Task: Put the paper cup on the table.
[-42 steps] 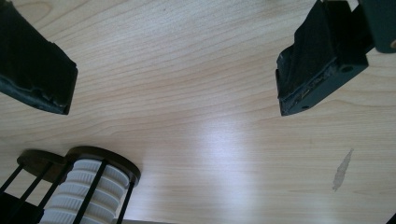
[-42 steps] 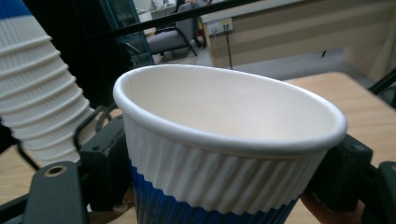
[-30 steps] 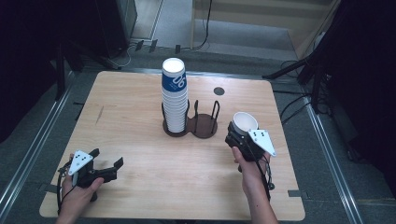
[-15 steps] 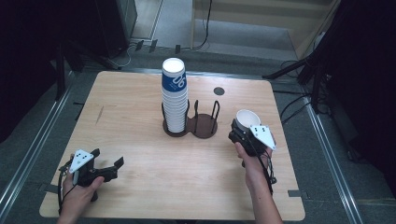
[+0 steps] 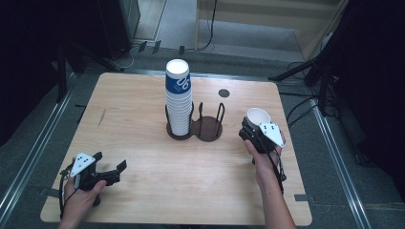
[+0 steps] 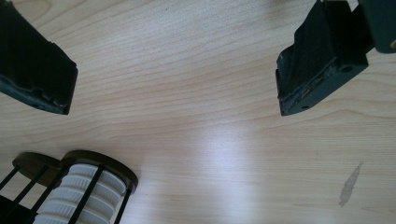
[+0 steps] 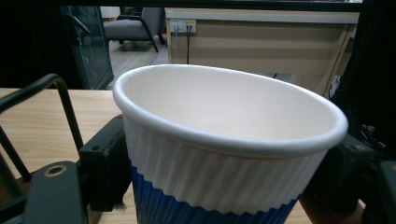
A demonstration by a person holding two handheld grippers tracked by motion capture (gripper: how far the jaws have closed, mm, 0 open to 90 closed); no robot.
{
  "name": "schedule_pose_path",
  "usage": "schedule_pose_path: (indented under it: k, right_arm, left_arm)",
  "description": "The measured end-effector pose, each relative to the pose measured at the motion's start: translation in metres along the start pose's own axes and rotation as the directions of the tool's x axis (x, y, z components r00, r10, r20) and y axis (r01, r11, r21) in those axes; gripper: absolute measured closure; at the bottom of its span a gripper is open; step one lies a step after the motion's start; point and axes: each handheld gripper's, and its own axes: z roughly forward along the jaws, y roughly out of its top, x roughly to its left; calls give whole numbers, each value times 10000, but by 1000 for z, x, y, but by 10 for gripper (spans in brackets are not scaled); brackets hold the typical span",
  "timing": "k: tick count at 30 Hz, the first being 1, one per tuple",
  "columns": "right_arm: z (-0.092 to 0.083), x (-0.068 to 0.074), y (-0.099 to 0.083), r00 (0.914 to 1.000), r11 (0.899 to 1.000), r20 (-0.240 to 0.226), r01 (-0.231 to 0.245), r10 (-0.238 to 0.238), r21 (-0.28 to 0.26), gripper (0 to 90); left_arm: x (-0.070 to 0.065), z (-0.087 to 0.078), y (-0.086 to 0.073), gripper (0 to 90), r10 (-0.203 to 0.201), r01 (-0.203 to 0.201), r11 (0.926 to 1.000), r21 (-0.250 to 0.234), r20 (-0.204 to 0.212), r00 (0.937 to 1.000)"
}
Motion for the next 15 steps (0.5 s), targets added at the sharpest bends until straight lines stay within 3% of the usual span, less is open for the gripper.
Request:
schedule_pose_path:
  k: [3, 10, 15]
  right_arm:
    - [7, -2, -4, 9995, 9995, 36, -309, 308, 84, 198]
    - [20, -4, -14, 9993, 9990, 243, -303, 295, 339, 197]
    - [26, -5, -18, 9981, 9977, -105, -605, 609, 303, 197]
  left_arm:
    - [0, 0, 0, 0, 7, -7, 10000, 7, -18, 10000]
    - [0, 0, 0, 0, 8, -8, 10000, -13, -6, 10000]
    - [0, 0, 0, 0, 9, -9, 10000, -11, 5, 10000]
